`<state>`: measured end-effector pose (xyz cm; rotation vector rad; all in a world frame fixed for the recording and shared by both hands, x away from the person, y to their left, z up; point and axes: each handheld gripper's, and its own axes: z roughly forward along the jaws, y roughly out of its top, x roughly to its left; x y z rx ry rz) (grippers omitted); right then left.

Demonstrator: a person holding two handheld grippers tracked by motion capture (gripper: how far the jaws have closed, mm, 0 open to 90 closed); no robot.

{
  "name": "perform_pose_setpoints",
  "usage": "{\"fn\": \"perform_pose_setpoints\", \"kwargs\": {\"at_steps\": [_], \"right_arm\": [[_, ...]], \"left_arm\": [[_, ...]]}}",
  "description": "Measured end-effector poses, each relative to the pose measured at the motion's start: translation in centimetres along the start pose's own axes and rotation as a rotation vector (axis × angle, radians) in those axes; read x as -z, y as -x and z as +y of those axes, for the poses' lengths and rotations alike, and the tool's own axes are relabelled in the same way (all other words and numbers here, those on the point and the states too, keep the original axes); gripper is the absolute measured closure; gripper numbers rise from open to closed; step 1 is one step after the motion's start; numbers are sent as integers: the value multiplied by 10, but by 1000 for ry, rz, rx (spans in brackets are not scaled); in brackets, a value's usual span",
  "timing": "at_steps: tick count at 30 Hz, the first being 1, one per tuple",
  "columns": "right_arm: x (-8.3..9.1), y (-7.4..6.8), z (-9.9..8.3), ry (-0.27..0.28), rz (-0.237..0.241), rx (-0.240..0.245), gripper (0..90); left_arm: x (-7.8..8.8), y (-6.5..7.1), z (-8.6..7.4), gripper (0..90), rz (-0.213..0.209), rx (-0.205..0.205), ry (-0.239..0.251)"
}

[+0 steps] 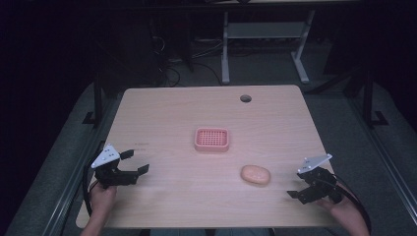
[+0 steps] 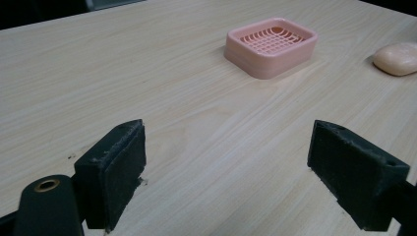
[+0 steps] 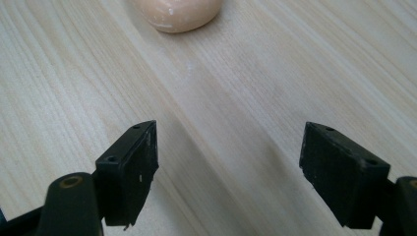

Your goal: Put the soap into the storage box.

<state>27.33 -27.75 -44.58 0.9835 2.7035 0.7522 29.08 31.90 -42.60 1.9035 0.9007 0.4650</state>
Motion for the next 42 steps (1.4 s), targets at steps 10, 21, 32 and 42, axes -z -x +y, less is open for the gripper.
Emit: {"fn": "perform_pose_setpoints", "kwargs": {"at_steps": [10,21,32,42], "right_arm": [[-3,0,8,-16,10,21,222],[-7,-4,21,-51,22,58,225],[-9,-7,39,-82,36,112,229],[-9,-9,52,-85,44,142,229]], "left_arm": [[0,1,0,143,-1,-8,0],[0,0,0,143,5,-11,2],[1,0,0,143,5,-3,8],[1,-1,0,143,9,-7,6]]}}
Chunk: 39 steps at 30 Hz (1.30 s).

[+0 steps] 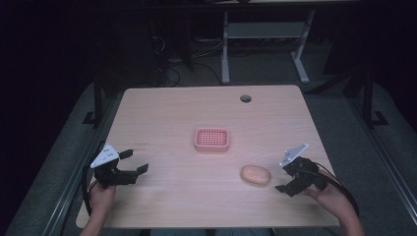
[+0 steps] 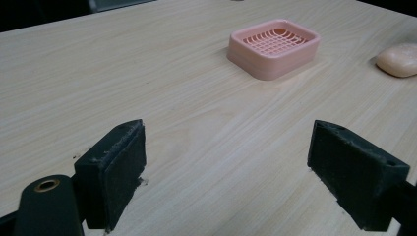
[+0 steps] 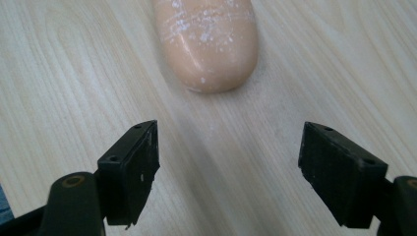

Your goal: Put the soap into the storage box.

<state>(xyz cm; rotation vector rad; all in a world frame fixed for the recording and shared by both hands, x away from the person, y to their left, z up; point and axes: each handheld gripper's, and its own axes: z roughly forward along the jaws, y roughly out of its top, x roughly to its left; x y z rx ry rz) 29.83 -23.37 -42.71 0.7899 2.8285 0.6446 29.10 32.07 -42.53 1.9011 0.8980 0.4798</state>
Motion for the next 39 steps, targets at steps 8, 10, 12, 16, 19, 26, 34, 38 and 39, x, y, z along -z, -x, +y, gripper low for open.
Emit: {"fn": "perform_pose_setpoints", "kwargs": {"at_steps": [8,10,12,16,19,26,34,38,39], "right_arm": [[-2,-1,10,-9,5,25,230],[-3,-1,12,-12,4,31,229],[-2,-1,15,-14,4,38,229],[-2,-1,20,-11,9,51,230],[-2,-2,25,-11,12,55,230],[-5,-3,36,-15,18,85,230],[-10,-5,47,-21,29,118,229],[-13,-6,53,-33,37,130,230],[-14,-6,55,-34,37,135,230]], "left_arm": [[0,0,0,143,1,0,0],[0,0,0,143,0,2,2],[0,0,0,143,0,1,2],[0,0,0,143,1,1,0],[0,0,0,143,0,1,4],[-1,0,0,143,-2,1,2],[-1,0,0,143,1,8,4],[-1,0,0,143,1,8,5],[-1,0,0,143,0,8,5]]}}
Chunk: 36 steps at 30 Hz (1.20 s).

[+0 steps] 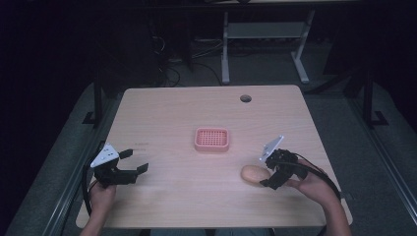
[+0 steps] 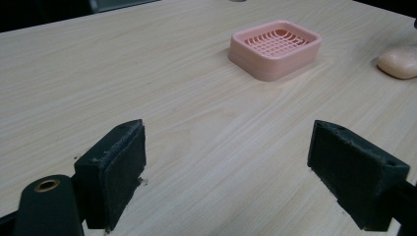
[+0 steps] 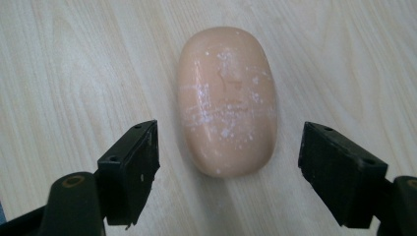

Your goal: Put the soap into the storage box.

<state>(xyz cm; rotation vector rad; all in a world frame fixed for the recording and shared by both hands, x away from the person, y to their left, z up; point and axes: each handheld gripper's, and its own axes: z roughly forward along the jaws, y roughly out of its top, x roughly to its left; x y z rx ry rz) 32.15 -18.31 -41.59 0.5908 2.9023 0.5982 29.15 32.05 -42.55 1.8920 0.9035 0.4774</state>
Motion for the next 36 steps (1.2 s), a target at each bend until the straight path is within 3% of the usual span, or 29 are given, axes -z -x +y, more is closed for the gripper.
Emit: {"fn": "perform_pose_setpoints", "kwargs": {"at_steps": [25,36], "right_arm": [[-30,7,30,-97,61,45,229],[-41,13,31,-137,82,41,239]], "left_arm": [[0,0,0,143,1,-6,1],[1,-1,1,143,0,-13,0]]}}
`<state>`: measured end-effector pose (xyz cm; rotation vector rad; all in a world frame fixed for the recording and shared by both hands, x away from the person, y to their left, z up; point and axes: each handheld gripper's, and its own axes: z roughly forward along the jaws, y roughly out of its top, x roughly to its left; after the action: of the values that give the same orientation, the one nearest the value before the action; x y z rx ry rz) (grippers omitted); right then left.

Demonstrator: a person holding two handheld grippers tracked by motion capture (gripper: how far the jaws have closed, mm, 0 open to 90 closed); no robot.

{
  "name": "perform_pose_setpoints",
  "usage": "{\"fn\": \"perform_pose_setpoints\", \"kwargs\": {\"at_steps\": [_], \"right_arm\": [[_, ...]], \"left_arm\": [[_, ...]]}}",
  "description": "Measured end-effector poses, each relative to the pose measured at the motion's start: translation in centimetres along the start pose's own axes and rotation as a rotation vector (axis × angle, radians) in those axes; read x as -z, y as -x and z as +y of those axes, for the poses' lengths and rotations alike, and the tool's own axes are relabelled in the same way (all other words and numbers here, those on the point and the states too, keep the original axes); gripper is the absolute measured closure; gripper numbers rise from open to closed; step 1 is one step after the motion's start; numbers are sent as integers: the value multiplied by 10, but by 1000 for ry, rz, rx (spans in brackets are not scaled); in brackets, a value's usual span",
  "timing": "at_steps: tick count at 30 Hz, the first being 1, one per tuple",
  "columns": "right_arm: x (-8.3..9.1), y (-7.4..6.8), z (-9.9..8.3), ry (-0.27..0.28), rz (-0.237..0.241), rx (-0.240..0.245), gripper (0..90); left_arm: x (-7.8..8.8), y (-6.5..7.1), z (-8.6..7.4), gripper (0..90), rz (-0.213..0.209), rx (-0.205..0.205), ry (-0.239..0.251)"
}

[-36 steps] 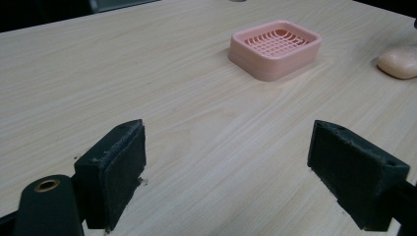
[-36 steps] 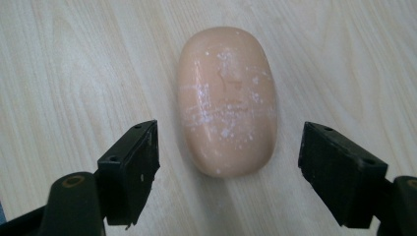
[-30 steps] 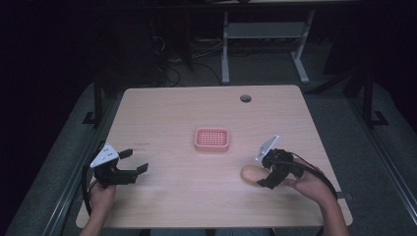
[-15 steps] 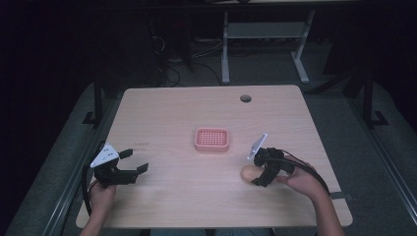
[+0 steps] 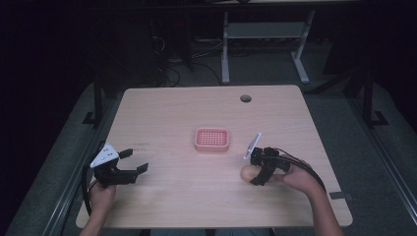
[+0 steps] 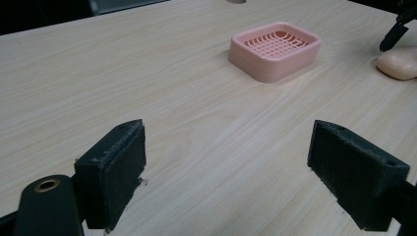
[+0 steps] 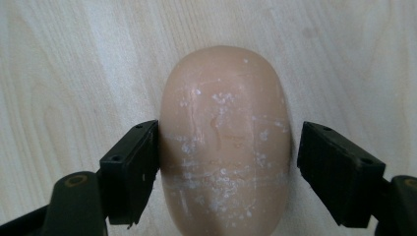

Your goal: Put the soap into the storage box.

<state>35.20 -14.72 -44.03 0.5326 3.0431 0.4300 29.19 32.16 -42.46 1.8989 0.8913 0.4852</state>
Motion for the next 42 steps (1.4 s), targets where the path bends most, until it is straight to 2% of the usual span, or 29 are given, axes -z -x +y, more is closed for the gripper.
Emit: {"fn": "perform_pose_setpoints", "kwargs": {"at_steps": [12,24,25,30,34,35,42], "right_arm": [[-3,-1,5,-29,13,30,309],[-5,-1,5,-39,16,34,316],[-5,-2,6,-43,10,51,318],[-4,-4,7,-52,2,62,321],[0,-3,7,-27,-1,62,321],[5,-2,7,-2,-2,55,321],[17,6,12,21,-12,50,321]], "left_arm": [[0,0,0,143,-2,6,3],[0,0,0,143,-1,4,3],[0,0,0,143,-1,7,3],[0,0,0,143,-1,9,4],[0,0,0,143,-1,8,4],[0,0,0,143,-1,7,4],[0,0,0,143,0,11,5]]}}
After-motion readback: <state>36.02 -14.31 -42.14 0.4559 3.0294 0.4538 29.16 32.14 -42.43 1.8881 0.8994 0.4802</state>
